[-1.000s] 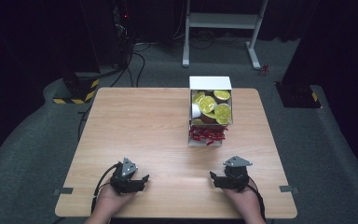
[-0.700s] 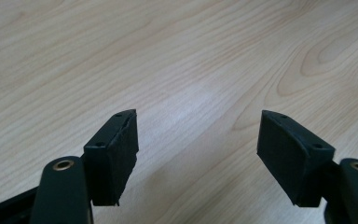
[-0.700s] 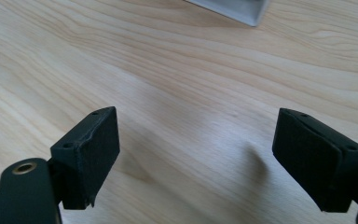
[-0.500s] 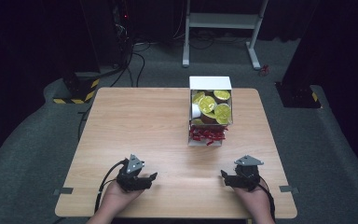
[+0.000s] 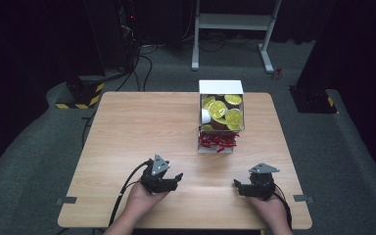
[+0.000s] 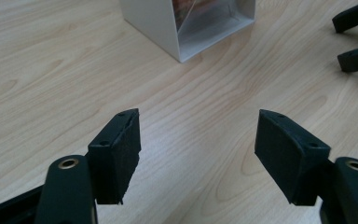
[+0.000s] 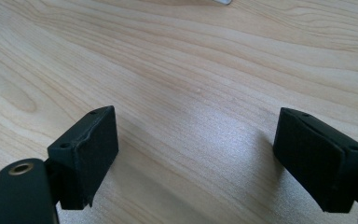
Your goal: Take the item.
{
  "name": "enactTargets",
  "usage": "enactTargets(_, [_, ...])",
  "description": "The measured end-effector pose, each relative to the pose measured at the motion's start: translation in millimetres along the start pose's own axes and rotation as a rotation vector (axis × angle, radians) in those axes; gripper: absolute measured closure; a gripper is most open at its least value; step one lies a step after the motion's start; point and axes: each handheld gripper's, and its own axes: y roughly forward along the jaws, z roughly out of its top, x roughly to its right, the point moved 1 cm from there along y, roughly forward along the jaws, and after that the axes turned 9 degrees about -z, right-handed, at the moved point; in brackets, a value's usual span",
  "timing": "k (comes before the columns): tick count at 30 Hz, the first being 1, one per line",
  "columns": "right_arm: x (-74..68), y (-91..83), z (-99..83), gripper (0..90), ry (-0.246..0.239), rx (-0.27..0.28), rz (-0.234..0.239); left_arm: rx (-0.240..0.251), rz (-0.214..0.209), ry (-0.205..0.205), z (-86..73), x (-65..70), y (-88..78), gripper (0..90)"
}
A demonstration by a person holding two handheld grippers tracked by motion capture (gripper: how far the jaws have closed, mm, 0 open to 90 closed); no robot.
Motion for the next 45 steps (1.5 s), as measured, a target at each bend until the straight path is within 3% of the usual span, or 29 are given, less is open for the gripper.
enactTargets(11, [-0.3, -2.2, -3.8, 13.8, 0.010, 0.014, -0.012, 0.050, -0.038, -0.025, 21.9, -7.1, 0.9, 33.2])
enactTargets(16, [-0.3, -2.1, -3.8, 13.9, 0.011, 0.014, -0.012, 0.070, -0.051, -0.015, 33.7, -9.5, 6.7, 34.3])
enactTargets(28, [0.2, -1.9, -3.7, 14.0, 0.011, 0.017, -0.017, 0.115, -0.059, -0.038, 45.5, -14.1, 18.7, 35.5])
enactTargets(45, [-0.2, -1.8, -3.6, 14.2, 0.020, 0.015, -0.023, 0.155, -0.069, -0.011, 67.0, -14.6, 38.1, 44.4])
